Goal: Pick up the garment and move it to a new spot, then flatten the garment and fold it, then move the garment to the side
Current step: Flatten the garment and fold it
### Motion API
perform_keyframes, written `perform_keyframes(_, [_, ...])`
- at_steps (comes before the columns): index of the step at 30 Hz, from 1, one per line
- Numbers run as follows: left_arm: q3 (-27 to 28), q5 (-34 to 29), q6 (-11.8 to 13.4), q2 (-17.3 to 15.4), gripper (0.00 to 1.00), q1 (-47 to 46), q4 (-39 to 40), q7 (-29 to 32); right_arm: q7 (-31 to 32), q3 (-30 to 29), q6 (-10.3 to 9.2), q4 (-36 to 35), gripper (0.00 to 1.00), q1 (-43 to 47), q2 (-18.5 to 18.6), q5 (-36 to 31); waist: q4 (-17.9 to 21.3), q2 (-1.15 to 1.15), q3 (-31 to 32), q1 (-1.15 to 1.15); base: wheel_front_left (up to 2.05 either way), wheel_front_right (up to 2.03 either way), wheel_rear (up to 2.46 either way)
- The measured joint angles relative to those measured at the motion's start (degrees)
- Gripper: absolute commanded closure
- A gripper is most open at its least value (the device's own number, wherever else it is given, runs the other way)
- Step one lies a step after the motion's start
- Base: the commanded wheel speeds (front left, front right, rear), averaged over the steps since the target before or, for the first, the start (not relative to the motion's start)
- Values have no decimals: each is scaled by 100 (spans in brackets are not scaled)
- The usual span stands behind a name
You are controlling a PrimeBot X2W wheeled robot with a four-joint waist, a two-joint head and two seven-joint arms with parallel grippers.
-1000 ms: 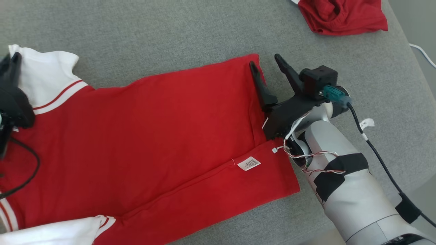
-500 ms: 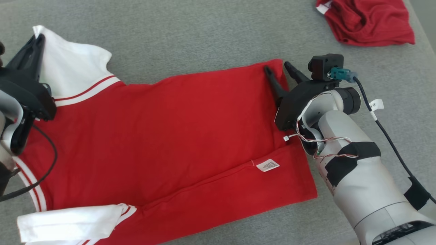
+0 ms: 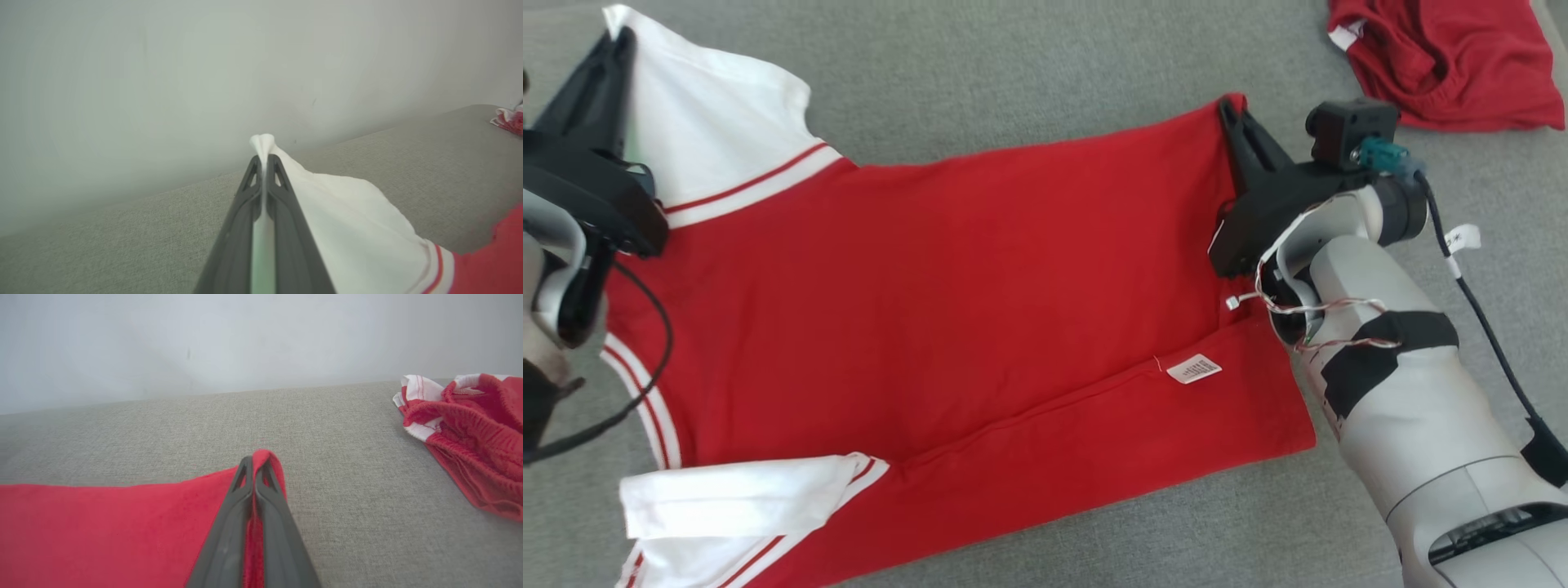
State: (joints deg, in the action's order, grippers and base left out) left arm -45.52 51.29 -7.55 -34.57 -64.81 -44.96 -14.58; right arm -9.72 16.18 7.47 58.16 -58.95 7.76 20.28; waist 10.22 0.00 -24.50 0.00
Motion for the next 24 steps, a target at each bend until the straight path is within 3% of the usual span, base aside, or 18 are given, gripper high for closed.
perform_keyframes(7, [448, -88, 1, -7, 100, 709, 791, -46, -243, 382, 0, -220, 100, 486, 163, 307, -178, 0, 297, 0, 0, 0, 0])
perform_keyframes(15, [1373, -578, 49, 97, 100, 2459, 2309, -45, -338, 876, 0, -1078, 100, 1539, 739, 1001, -439, -1, 669, -1, 0, 0, 0])
perform_keyframes(24, [2201, -962, 243, 616, 100, 4357, 3410, -46, -231, 810, 0, -1913, 100, 2570, 1396, 1702, -791, -2, 948, -1, 0, 0, 0])
